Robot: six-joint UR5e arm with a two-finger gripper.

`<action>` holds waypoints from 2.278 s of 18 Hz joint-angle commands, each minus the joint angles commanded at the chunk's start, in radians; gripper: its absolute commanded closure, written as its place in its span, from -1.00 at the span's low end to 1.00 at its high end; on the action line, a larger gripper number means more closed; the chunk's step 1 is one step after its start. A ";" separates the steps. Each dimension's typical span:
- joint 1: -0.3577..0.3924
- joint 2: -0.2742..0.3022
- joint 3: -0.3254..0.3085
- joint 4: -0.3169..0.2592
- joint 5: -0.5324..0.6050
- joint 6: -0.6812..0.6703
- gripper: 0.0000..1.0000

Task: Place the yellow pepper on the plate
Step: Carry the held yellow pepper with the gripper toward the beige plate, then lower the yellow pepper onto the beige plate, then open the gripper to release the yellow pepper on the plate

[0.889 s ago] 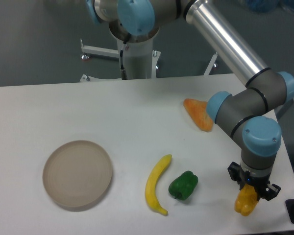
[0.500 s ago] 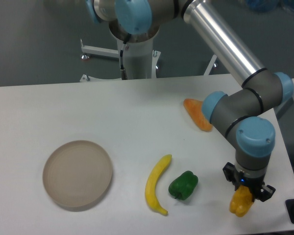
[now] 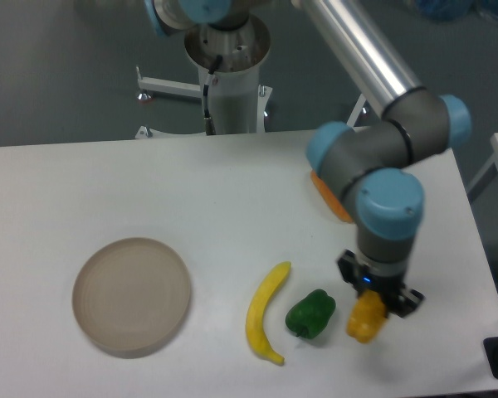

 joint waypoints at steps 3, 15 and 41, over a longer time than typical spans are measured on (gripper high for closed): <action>-0.072 0.038 -0.065 0.000 -0.022 -0.140 0.23; -0.325 0.040 -0.171 0.006 -0.019 -0.487 0.23; -0.434 -0.041 -0.189 0.023 0.024 -0.564 -0.91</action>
